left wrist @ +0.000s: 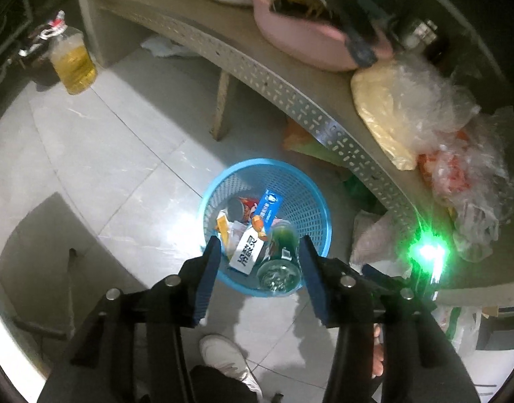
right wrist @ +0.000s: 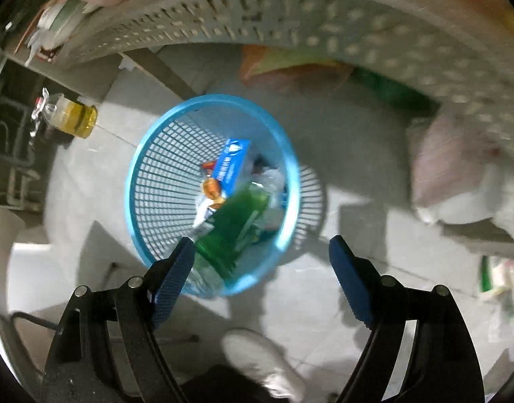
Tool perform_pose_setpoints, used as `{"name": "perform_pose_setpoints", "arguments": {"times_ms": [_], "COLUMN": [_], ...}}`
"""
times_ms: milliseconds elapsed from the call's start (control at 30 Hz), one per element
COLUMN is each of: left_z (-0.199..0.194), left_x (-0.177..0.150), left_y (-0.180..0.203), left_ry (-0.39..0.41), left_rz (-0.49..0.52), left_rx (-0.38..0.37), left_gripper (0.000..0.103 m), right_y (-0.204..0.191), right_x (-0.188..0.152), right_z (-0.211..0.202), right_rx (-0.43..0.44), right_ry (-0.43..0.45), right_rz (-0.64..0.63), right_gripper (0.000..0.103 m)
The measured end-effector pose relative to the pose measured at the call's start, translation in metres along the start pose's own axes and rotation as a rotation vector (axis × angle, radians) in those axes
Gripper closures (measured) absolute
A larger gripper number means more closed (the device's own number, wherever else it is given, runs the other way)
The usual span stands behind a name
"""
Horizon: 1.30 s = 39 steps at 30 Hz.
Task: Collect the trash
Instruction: 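Open both grippers over the blue basket to drop the peel and bottle, then move both tools back over the table toward the red snack bag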
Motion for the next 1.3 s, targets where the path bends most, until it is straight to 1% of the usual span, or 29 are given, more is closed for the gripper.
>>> {"name": "perform_pose_setpoints", "arguments": {"times_ms": [67, 133, 200, 233, 300, 333, 400, 467, 533, 600, 633, 700, 767, 800, 900, 967, 1067, 1167, 1267, 1300], "left_z": [-0.024, -0.053, -0.087, -0.099, -0.131, -0.143, -0.166, -0.197, -0.223, -0.249, -0.268, -0.296, -0.319, -0.329, -0.352, -0.365, -0.384, -0.4, -0.42, -0.42], "left_x": [-0.001, -0.002, -0.006, -0.008, -0.018, -0.024, -0.038, -0.059, -0.078, -0.095, -0.107, -0.126, -0.147, -0.159, -0.192, -0.213, -0.246, -0.277, -0.31, -0.313], "left_y": [-0.002, -0.002, -0.002, -0.002, -0.007, -0.011, -0.02, -0.035, -0.051, -0.068, -0.081, -0.099, -0.117, -0.126, -0.148, -0.157, -0.167, -0.175, -0.187, -0.188], "left_ry": [0.032, 0.076, 0.136, 0.163, 0.226, 0.24, 0.259, 0.291, 0.321, 0.35, 0.378, 0.418, 0.441, 0.452, 0.468, 0.482, 0.522, 0.524, 0.542, 0.541], "left_rz": [0.004, 0.013, 0.028, 0.035, 0.04, 0.031, 0.003, -0.022, -0.041, -0.061, -0.075, -0.085, -0.091, -0.094, -0.139, -0.176, -0.207, -0.226, -0.265, -0.275], "left_rx": [0.008, 0.0, -0.002, 0.008, 0.038, 0.044, 0.048, 0.056, 0.091, 0.123, 0.157, 0.201, 0.249, 0.279, 0.322, 0.31, 0.297, 0.327, 0.362, 0.374], "left_gripper": [0.052, 0.049, 0.04, 0.037, 0.032, 0.032, 0.03, 0.029, 0.027, 0.027, 0.026, 0.023, 0.022, 0.021, 0.021, 0.021, 0.021, 0.021, 0.021, 0.021], "right_y": [0.001, -0.002, -0.009, -0.015, -0.029, -0.036, -0.048, -0.059, -0.071, -0.083, -0.09, -0.107, -0.123, -0.133, -0.163, -0.186, -0.211, -0.232, -0.259, -0.268], "right_x": [-0.004, -0.011, -0.019, -0.021, -0.028, -0.03, -0.033, -0.035, -0.038, -0.043, -0.045, -0.053, -0.063, -0.068, -0.086, -0.1, -0.114, -0.124, -0.144, -0.152], "right_z": [-0.018, -0.039, -0.061, -0.072, -0.096, -0.106, -0.138, -0.167, -0.198, -0.219, -0.227, -0.241, -0.253, -0.261, -0.283, -0.299, -0.31, -0.323, -0.336, -0.339], "right_rx": [-0.01, -0.018, -0.01, -0.003, 0.029, 0.044, 0.078, 0.096, 0.105, 0.104, 0.109, 0.129, 0.155, 0.173, 0.259, 0.332, 0.386, 0.45, 0.564, 0.588], "right_ry": [0.031, 0.065, 0.097, 0.116, 0.154, 0.173, 0.222, 0.267, 0.331, 0.366, 0.375, 0.388, 0.404, 0.421, 0.437, 0.442, 0.441, 0.477, 0.507, 0.504], "right_rz": [-0.029, -0.079, -0.136, -0.163, -0.22, -0.243, -0.29, -0.333, -0.403, -0.459, -0.483, -0.548, -0.601, -0.629, -0.677, -0.709, -0.759, -0.788, -0.815, -0.825], "right_gripper": [0.025, 0.025, 0.025, 0.024, 0.02, 0.018, 0.01, 0.008, 0.008, 0.008, 0.008, 0.008, 0.008, 0.008, 0.008, 0.008, 0.008, 0.008, 0.008, 0.008]}}
Point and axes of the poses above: each gripper's, at about its wrist camera, not at the fingertips, and z roughly the way its jaws point, y to its right, x to its top, the point moved 8 cm from there along z, roughly the way its jaws point, and after that the axes turned 15 degrees about y, right-handed, at the moved point
